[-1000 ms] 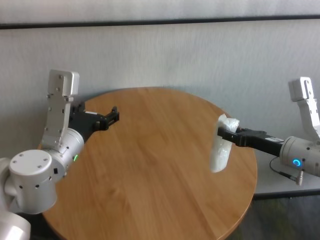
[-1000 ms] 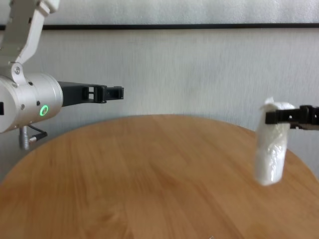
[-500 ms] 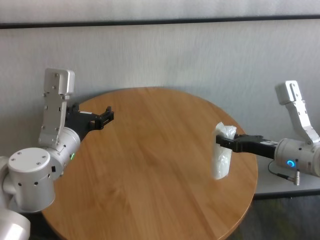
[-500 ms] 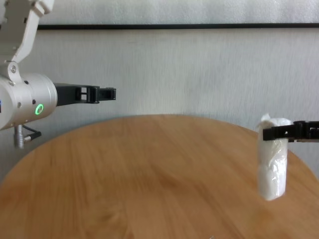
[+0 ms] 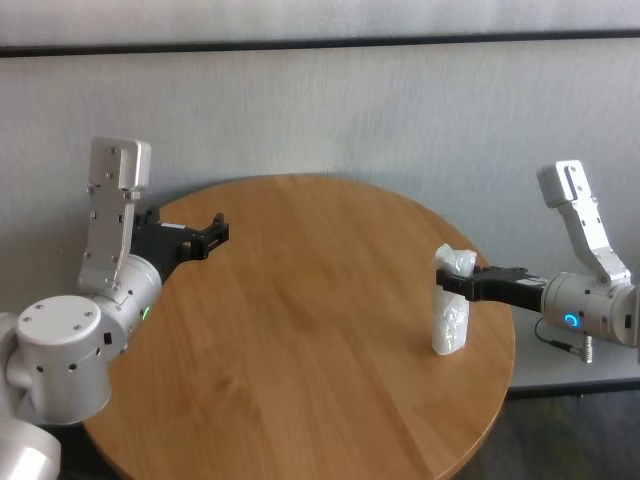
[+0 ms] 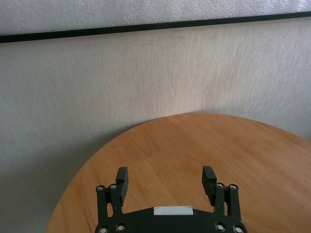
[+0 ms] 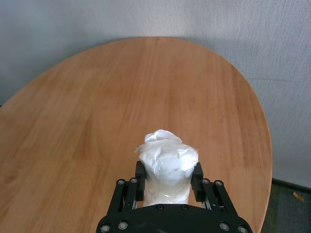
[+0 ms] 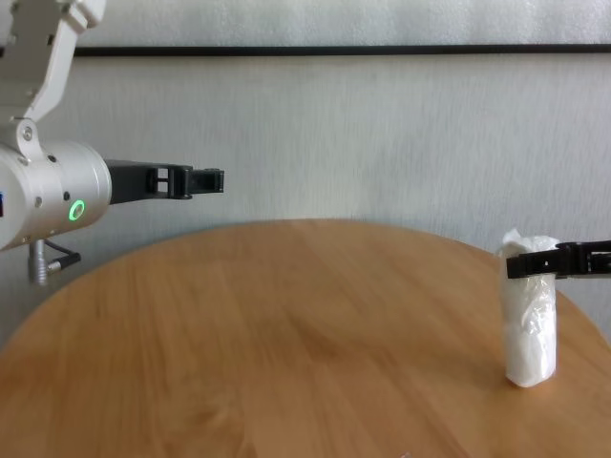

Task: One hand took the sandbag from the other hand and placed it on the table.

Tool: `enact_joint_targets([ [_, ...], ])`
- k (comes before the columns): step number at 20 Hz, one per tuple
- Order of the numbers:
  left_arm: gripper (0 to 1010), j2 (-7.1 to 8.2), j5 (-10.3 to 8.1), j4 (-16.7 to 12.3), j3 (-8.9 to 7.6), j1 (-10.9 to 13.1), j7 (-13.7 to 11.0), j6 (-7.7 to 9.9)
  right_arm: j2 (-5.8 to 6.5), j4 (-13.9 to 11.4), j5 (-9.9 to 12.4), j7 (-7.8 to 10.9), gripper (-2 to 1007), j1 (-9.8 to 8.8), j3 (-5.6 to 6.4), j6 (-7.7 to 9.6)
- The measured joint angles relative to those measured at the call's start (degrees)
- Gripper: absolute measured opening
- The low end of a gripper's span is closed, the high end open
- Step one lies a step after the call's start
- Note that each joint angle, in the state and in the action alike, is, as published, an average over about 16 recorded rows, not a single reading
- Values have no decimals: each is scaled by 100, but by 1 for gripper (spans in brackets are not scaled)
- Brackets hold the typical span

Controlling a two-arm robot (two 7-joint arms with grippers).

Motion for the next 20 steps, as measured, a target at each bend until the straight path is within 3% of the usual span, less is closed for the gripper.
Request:
enact_joint_targets([
  [6, 1002, 6, -8, 3, 11, -2, -7, -8, -29, 43, -29, -17, 625, 23, -4, -5],
  [20, 1002, 13, -18, 7, 22, -7, -14, -19, -10, 7, 9, 11, 947, 1, 2, -17],
])
